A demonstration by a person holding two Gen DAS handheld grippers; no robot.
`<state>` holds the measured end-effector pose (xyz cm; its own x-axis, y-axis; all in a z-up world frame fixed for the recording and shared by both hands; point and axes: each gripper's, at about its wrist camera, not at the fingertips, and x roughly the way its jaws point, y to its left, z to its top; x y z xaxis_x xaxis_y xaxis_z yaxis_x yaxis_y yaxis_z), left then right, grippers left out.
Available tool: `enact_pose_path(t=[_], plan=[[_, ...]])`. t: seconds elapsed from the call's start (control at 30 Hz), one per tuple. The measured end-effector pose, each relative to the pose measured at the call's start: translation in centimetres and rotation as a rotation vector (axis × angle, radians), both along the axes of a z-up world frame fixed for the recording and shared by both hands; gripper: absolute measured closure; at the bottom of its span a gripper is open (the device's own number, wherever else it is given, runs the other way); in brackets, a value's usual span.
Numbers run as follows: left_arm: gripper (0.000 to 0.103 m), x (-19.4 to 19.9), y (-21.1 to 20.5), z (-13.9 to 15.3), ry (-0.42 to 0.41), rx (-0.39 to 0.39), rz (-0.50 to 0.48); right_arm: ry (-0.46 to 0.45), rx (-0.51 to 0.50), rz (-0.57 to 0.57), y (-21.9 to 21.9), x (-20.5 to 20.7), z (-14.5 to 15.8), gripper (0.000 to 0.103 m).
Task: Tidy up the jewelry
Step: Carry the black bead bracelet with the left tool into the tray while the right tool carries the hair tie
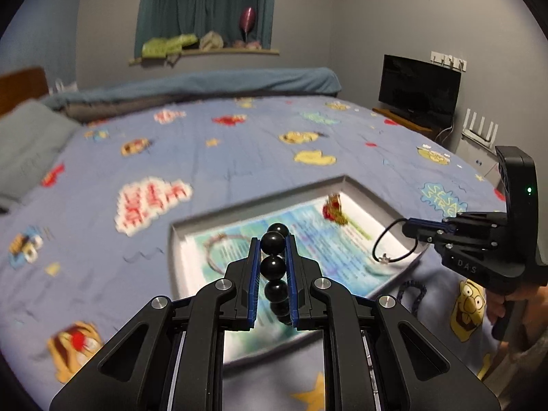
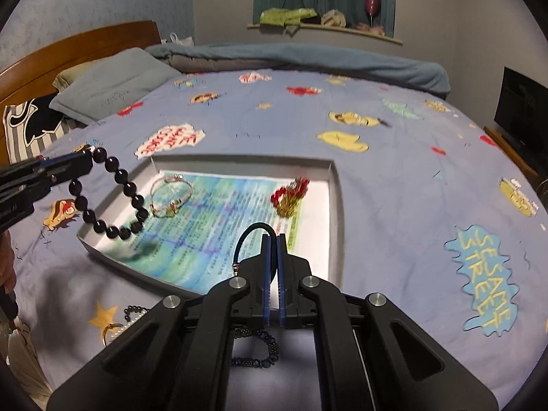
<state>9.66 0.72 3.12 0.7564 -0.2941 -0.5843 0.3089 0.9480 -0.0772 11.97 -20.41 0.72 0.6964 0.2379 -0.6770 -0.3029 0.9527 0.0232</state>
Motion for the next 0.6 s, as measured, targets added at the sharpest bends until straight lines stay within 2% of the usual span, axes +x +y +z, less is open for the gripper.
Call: enact_pose_path(t=[0.13,0.37,0.6], plan=[[0.088,0.6,0.9,-2.3,0.067,0.002,0.034,0.03,-0.006,-0.005,0.0,0.4,-1.0,0.1],[0.088,1.4,3.1,-4.6,0.144,0.021,0.104,0.067,-0.011,-0.018,0.0,1.1,-2.0,0.1],[0.088,1.7,3.0,-6.0,0.186,0.038,0.095,0.098,-0.022,-0.018,0.3,1.8,-2.7,0.1]])
